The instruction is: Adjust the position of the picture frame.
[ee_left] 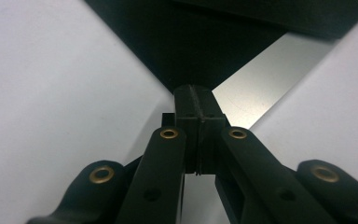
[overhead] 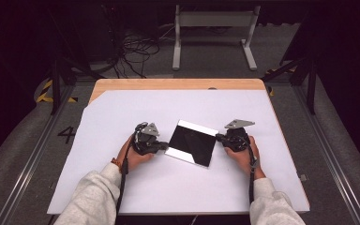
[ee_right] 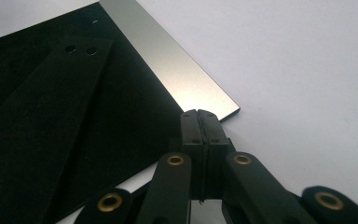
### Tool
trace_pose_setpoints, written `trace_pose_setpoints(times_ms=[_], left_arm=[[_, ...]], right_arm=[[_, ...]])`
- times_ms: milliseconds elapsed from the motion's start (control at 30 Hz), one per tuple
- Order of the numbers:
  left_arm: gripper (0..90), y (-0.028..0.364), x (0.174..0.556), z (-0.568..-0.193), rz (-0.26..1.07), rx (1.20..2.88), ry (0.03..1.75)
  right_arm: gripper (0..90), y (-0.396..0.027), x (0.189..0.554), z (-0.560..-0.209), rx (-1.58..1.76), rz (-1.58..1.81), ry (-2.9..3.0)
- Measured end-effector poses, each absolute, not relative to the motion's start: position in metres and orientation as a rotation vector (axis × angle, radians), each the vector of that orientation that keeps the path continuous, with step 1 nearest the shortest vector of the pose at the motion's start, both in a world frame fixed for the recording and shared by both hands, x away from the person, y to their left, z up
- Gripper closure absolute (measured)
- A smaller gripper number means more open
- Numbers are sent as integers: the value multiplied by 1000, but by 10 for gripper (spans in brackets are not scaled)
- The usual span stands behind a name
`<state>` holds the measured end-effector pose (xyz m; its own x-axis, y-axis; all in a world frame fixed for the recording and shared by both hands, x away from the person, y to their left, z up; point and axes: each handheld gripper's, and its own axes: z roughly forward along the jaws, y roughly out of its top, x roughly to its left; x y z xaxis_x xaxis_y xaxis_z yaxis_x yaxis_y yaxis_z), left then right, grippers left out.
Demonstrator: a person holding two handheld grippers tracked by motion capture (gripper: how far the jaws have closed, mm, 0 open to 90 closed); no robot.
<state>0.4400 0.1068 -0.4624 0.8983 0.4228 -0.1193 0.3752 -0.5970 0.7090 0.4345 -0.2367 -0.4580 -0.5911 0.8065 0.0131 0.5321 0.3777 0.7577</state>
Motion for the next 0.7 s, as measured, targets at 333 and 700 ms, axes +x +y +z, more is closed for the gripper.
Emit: trace_pose_setpoints(times_ms=[333,700], left_arm=[[900,106,425,-462,52,2285,541],[900,107,413,-462,38,2296,523]], right_arm=[[900,-231,438,-457,1179,1042,2289],[900,-226,437,-457,1176,1067,2302]])
